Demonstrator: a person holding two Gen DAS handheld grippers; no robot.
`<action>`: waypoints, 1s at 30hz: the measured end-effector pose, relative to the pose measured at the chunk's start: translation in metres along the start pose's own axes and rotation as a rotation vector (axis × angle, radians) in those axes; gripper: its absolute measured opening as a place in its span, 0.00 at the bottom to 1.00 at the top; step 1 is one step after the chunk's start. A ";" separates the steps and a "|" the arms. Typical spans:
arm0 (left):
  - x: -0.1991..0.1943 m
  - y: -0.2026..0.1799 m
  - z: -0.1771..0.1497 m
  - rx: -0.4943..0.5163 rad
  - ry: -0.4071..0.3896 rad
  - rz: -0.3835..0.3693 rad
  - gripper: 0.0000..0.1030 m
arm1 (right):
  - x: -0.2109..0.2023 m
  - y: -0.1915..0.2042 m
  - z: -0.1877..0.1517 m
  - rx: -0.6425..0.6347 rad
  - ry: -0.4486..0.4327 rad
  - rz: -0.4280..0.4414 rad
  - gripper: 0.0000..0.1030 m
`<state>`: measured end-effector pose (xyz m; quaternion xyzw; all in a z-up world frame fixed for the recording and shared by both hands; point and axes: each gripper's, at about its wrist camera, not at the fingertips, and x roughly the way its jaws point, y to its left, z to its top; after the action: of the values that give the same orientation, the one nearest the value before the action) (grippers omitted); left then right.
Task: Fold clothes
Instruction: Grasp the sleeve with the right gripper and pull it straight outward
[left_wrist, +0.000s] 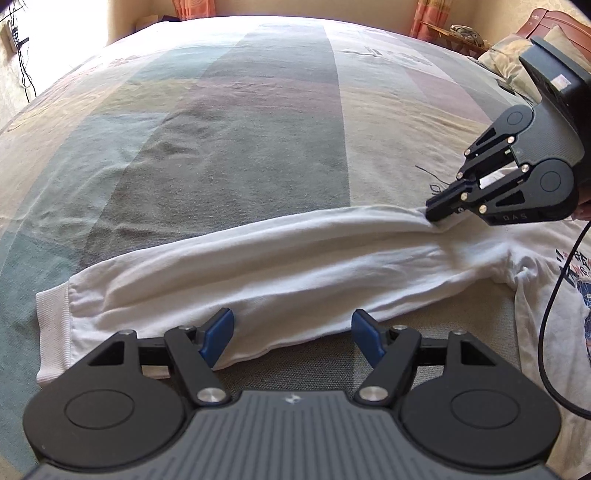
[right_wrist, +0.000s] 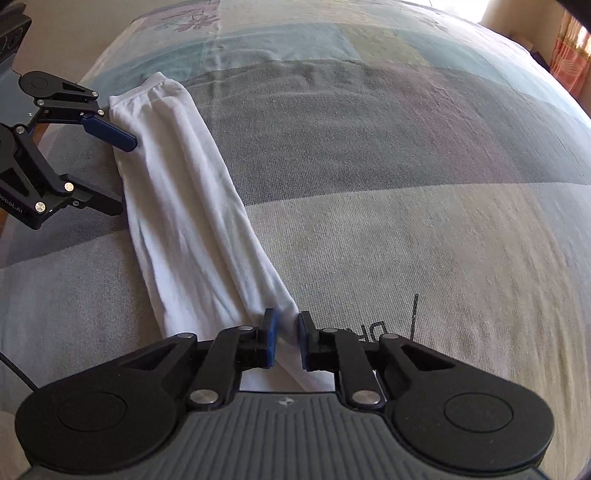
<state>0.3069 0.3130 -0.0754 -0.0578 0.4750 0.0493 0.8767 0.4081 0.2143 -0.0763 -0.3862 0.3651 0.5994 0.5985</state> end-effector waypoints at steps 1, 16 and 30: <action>0.000 0.000 0.001 -0.006 0.000 -0.002 0.69 | -0.002 -0.001 0.001 0.006 -0.023 -0.051 0.06; 0.007 0.033 0.011 -0.013 -0.022 0.081 0.69 | -0.027 -0.058 -0.025 0.359 -0.058 -0.274 0.31; 0.014 0.027 0.011 0.024 -0.013 0.060 0.69 | -0.012 -0.071 -0.052 0.187 0.102 -0.149 0.08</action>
<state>0.3197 0.3421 -0.0830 -0.0326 0.4715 0.0703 0.8784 0.4798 0.1640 -0.0863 -0.3846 0.4196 0.4962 0.6556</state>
